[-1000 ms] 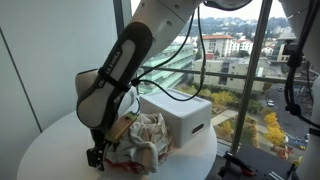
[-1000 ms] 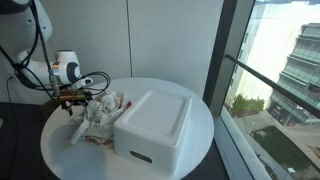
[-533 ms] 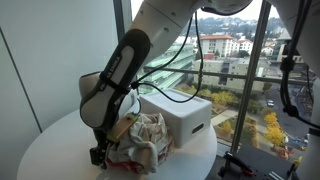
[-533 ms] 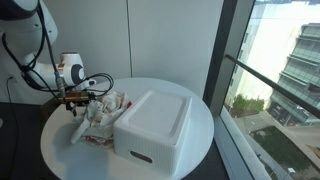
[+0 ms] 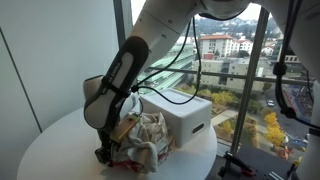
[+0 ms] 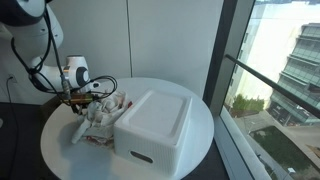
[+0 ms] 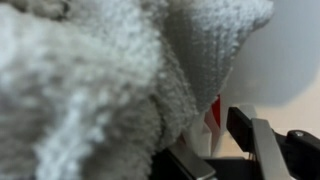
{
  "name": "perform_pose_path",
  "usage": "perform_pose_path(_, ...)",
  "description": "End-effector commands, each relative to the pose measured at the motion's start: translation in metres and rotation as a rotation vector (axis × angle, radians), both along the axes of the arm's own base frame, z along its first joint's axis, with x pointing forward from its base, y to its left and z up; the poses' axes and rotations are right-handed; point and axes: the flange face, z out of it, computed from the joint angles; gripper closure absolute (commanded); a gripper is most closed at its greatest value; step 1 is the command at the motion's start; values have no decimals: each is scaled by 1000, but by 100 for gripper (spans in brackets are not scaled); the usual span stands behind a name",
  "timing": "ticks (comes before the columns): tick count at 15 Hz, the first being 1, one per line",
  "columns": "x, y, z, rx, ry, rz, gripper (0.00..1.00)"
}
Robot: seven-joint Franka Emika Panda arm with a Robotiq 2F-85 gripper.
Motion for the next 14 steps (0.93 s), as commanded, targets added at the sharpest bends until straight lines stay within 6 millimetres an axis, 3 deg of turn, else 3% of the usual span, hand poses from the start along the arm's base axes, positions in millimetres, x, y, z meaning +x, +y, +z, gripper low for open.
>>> perform_pose_path(1,6,2,4,5,3,2,58)
perform_pose_path(4,6,0,4,9,4,-10,81)
perform_pose_path(6,6,-2,3,14,11,-22,90)
perform_pose_path(9,8,-5,4,34,20,-46,94)
perform_pose_path(14,9,-12,15,164,85,-117,87)
